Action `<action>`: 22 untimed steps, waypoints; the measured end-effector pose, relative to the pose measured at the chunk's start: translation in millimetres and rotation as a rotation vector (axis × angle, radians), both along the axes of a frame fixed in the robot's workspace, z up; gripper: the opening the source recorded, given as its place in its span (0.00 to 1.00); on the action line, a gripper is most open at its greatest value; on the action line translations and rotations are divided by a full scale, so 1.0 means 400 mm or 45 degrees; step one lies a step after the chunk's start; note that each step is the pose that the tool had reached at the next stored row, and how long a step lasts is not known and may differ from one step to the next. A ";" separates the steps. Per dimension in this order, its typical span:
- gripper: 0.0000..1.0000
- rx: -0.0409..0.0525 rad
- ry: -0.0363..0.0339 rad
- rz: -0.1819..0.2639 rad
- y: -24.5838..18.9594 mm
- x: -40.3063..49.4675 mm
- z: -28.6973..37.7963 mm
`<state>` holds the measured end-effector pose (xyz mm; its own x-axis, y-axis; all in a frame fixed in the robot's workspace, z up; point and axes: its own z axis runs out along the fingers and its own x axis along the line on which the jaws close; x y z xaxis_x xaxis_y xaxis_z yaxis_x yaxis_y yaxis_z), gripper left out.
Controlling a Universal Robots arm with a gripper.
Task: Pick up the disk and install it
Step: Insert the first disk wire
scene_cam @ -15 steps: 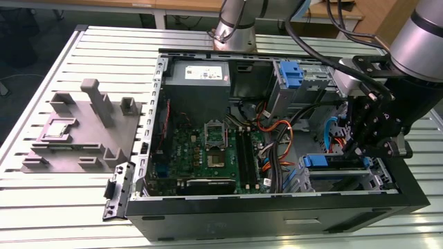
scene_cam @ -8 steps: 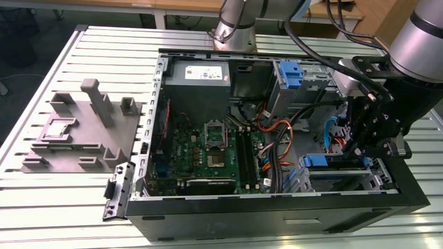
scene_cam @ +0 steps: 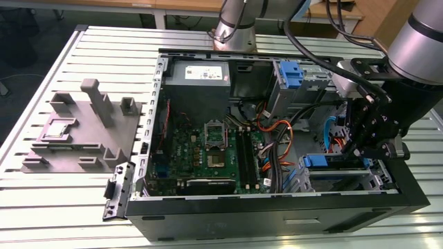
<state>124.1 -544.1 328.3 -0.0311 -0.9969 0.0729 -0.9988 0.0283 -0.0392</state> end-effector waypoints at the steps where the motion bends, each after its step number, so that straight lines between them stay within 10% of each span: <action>1: 0.17 0.000 0.0000 0.000 0.000 0.000 0.000; 22: 0.24 0.001 0.0000 0.000 0.000 0.000 -0.006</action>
<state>124.1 -544.1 326.0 -0.0311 -0.9969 0.0722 -0.9988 0.0283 -0.0392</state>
